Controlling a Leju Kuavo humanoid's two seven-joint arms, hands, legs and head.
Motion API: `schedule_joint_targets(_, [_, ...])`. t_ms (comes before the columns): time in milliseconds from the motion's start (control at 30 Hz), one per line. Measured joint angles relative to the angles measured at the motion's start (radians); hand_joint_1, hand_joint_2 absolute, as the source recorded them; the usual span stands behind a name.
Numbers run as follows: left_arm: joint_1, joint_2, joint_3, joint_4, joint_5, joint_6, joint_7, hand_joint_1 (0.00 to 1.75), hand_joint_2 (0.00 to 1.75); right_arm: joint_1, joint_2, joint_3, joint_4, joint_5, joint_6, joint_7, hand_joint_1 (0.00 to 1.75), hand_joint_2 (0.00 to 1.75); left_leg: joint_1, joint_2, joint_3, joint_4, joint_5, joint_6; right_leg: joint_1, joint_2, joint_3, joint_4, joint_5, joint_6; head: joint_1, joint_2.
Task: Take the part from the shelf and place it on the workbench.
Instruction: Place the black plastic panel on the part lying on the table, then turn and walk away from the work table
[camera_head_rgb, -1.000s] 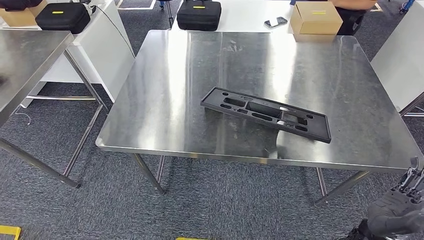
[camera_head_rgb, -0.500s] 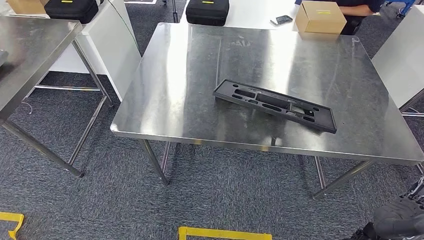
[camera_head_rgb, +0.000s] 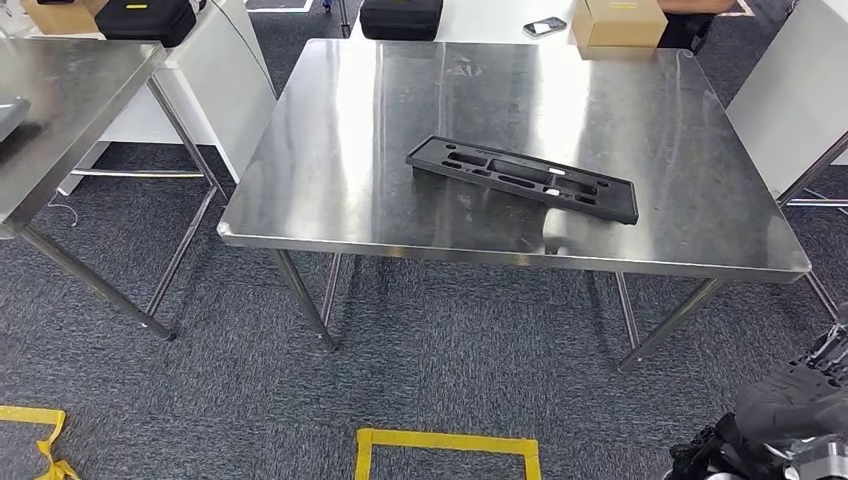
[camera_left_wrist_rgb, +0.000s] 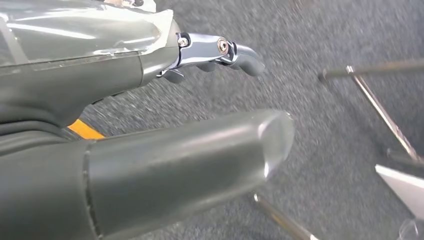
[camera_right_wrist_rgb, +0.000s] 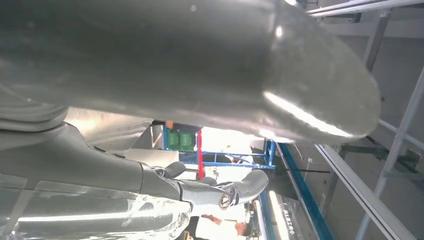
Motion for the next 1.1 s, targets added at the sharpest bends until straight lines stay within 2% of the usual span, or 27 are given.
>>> schedule_joint_targets(67, [0.007,0.0,-0.007,-0.003,0.01,0.007,0.001,0.0,0.0,-0.01,0.005,0.002,0.004,0.005,0.003,0.004,0.0,0.0,0.001,0.0,0.092,-0.115,0.051,0.006,0.0,0.0,-0.022,0.01,0.012,0.008,-0.001,0.0])
schedule_joint_targets(133, [0.01,0.0,-0.012,-0.008,0.014,0.009,0.001,0.0,0.0,-0.017,0.009,0.002,0.006,0.008,0.005,0.005,0.0,0.0,-0.002,-0.001,0.182,-0.253,0.057,0.014,0.003,-0.003,-0.035,0.017,0.023,0.02,0.001,0.0])
schedule_joint_targets(167, [0.011,0.0,-0.015,-0.01,0.016,0.009,0.001,0.0,0.0,-0.022,0.01,0.002,0.006,0.009,0.006,0.005,0.0,0.0,-0.005,-0.002,0.202,-0.29,0.05,0.018,0.004,-0.005,-0.04,0.018,0.03,0.028,0.002,0.0])
schedule_joint_targets(200, [0.013,0.0,-0.017,-0.011,0.017,0.009,0.001,0.0,0.0,-0.025,0.012,0.003,0.006,0.01,0.008,0.006,0.0,0.0,-0.009,-0.002,0.205,-0.303,0.049,0.023,0.004,-0.007,-0.043,0.017,0.038,0.036,0.003,0.0])
schedule_joint_targets(267, [0.017,-0.001,-0.021,-0.013,0.02,0.013,0.002,0.0,0.0,-0.03,0.014,0.006,0.007,0.012,0.012,0.006,0.0,0.0,-0.013,0.001,0.187,-0.31,0.067,0.041,0.003,-0.007,-0.053,0.018,0.045,0.048,0.003,0.0])
schedule_joint_targets(300, [0.019,-0.001,-0.023,-0.015,0.023,0.015,0.003,0.0,0.0,-0.031,0.015,0.006,0.008,0.014,0.014,0.007,0.0,0.0,-0.013,0.003,0.176,-0.314,0.079,0.052,0.003,-0.006,-0.065,0.033,0.029,0.048,0.004,0.0])
schedule_joint_targets(333, [0.021,-0.002,-0.026,-0.018,0.026,0.018,0.004,0.0,0.0,-0.032,0.015,0.007,0.009,0.015,0.016,0.008,0.0,0.0,-0.011,0.006,0.163,-0.318,0.093,0.061,0.004,-0.004,-0.08,0.065,-0.003,0.043,0.007,0.0])
schedule_joint_targets(400, [0.026,-0.002,-0.033,-0.022,0.031,0.022,0.007,0.0,0.0,-0.036,0.016,0.008,0.013,0.017,0.017,0.01,0.0,0.0,-0.011,0.009,0.134,-0.318,0.118,0.071,0.004,0.0,-0.116,0.185,-0.095,0.03,0.012,0.0])
schedule_joint_targets(433, [0.028,-0.002,-0.037,-0.023,0.033,0.023,0.008,0.0,0.0,-0.037,0.017,0.008,0.016,0.017,0.017,0.011,0.0,0.0,-0.012,0.01,0.119,-0.318,0.13,0.072,0.004,0.002,-0.128,0.249,-0.126,0.031,0.013,0.0])
schedule_joint_targets(467, [0.03,-0.002,-0.041,-0.023,0.034,0.023,0.009,0.0,0.0,-0.037,0.017,0.008,0.019,0.017,0.017,0.011,0.0,0.0,-0.013,0.011,0.103,-0.317,0.142,0.072,0.003,0.003,-0.129,0.294,-0.138,0.037,0.013,0.0])
schedule_joint_targets(500, [0.031,-0.002,-0.044,-0.023,0.035,0.023,0.009,0.0,0.0,-0.037,0.017,0.008,0.021,0.017,0.017,0.012,0.0,0.0,-0.014,0.011,0.088,-0.315,0.155,0.071,0.003,0.003,-0.114,0.306,-0.128,0.049,0.014,0.0])
schedule_joint_targets(533, [0.031,-0.002,-0.047,-0.023,0.036,0.023,0.01,0.0,0.0,-0.038,0.017,0.008,0.024,0.017,0.017,0.012,0.0,0.0,-0.014,0.011,0.072,-0.313,0.166,0.069,0.003,0.004,-0.081,0.279,-0.105,0.061,0.014,0.0])
schedule_joint_targets(567, [0.031,-0.003,-0.05,-0.023,0.036,0.023,0.012,0.0,0.0,-0.04,0.017,0.008,0.027,0.016,0.017,0.012,0.0,0.0,-0.014,0.011,0.056,-0.31,0.177,0.066,0.002,0.004,-0.031,0.219,-0.081,0.071,0.014,0.0])
schedule_joint_targets(600, [0.031,-0.003,-0.052,-0.023,0.036,0.023,0.013,0.0,0.0,-0.043,0.017,0.008,0.028,0.017,0.017,0.012,0.0,0.0,-0.015,0.011,0.042,-0.305,0.188,0.062,0.002,0.004,0.025,0.137,-0.071,0.073,0.014,0.0])
schedule_joint_targets(633, [0.031,-0.003,-0.053,-0.023,0.036,0.024,0.013,0.0,0.0,-0.046,0.018,0.008,0.029,0.017,0.017,0.012,0.0,0.0,-0.016,0.011,0.032,-0.301,0.198,0.058,0.005,0.005,0.076,0.058,-0.073,0.068,0.013,0.0])
schedule_joint_targets(667, [0.03,-0.003,-0.055,-0.023,0.036,0.026,0.013,0.0,0.0,-0.049,0.018,0.007,0.03,0.018,0.018,0.012,0.0,0.0,-0.018,0.011,0.025,-0.299,0.208,0.053,0.007,0.006,0.107,0.002,-0.081,0.061,0.012,0.0])
schedule_joint_targets(700, [0.028,-0.003,-0.055,-0.023,0.036,0.029,0.012,0.0,0.0,-0.052,0.018,0.007,0.031,0.021,0.02,0.013,0.0,0.0,-0.02,0.011,0.02,-0.299,0.218,0.048,0.01,0.007,0.119,-0.028,-0.09,0.052,0.011,0.0])
schedule_joint_targets(767, [0.026,-0.002,-0.056,-0.023,0.037,0.041,0.008,0.0,0.0,-0.06,0.021,0.007,0.036,0.029,0.027,0.018,0.0,0.0,-0.02,0.011,0.014,-0.302,0.235,0.037,0.009,0.007,0.106,-0.032,-0.081,0.035,0.009,0.0])
schedule_joint_targets(800, [0.025,-0.002,-0.057,-0.023,0.037,0.048,0.005,0.0,0.0,-0.065,0.023,0.007,0.039,0.034,0.031,0.022,0.0,0.0,-0.018,0.009,0.008,-0.295,0.223,0.031,0.005,0.006,0.098,-0.03,-0.073,0.024,0.009,0.0])
schedule_joint_targets(833, [0.024,-0.002,-0.059,-0.023,0.038,0.055,0.003,0.0,0.0,-0.07,0.025,0.006,0.042,0.039,0.034,0.026,0.0,0.0,-0.016,0.007,-0.001,-0.27,0.19,0.023,0.002,0.004,0.087,-0.029,-0.062,0.012,0.007,0.0])
schedule_joint_targets(900, [0.022,-0.002,-0.061,-0.023,0.038,0.061,0.002,0.0,0.0,-0.077,0.03,0.006,0.047,0.045,0.036,0.03,0.0,0.0,-0.01,0.004,-0.028,-0.164,0.081,0.01,0.0,0.0,0.065,-0.028,-0.041,-0.003,0.004,0.0])
schedule_joint_targets(933, [0.02,-0.002,-0.062,-0.023,0.039,0.062,0.002,0.0,0.0,-0.079,0.032,0.006,0.048,0.047,0.037,0.032,0.0,0.0,-0.007,0.004,-0.041,-0.094,0.036,0.005,0.002,-0.001,0.054,-0.025,-0.031,-0.005,0.003,0.0])
schedule_joint_targets(967, [0.02,-0.002,-0.063,-0.023,0.04,0.065,0.001,0.0,0.0,-0.081,0.034,0.006,0.05,0.05,0.038,0.034,0.0,0.0,-0.005,0.004,-0.048,-0.036,0.015,0.001,0.003,-0.002,0.041,-0.022,-0.022,-0.005,0.003,0.0])
schedule_joint_targets(1000, [0.019,-0.002,-0.065,-0.023,0.042,0.068,0.001,0.0,0.0,-0.082,0.036,0.006,0.052,0.054,0.04,0.037,0.0,0.0,-0.003,0.004,-0.043,-0.005,0.016,-0.001,0.004,-0.003,0.027,-0.018,-0.013,-0.003,0.003,0.0])
schedule_joint_targets(1033, [0.019,-0.002,-0.068,-0.024,0.045,0.072,0.002,0.0,0.0,-0.084,0.039,0.006,0.054,0.061,0.043,0.041,0.0,0.0,-0.001,0.004,-0.021,-0.01,0.035,-0.001,0.004,-0.002,0.013,-0.012,-0.005,0.0,0.003,0.0])
schedule_joint_targets(1067, [0.02,-0.001,-0.071,-0.025,0.048,0.076,0.002,0.0,0.0,-0.085,0.041,0.006,0.055,0.068,0.047,0.045,0.0,0.0,0.0,0.004,0.018,-0.052,0.062,0.001,0.004,-0.002,-0.001,-0.007,0.001,0.004,0.003,0.0])
schedule_joint_targets(1100, [0.02,-0.001,-0.074,-0.027,0.052,0.079,0.002,0.0,0.0,-0.087,0.044,0.006,0.055,0.077,0.049,0.05,0.0,0.0,0.0,0.002,0.068,-0.122,0.08,0.006,0.003,-0.002,-0.013,-0.002,0.007,0.007,0.002,0.0])
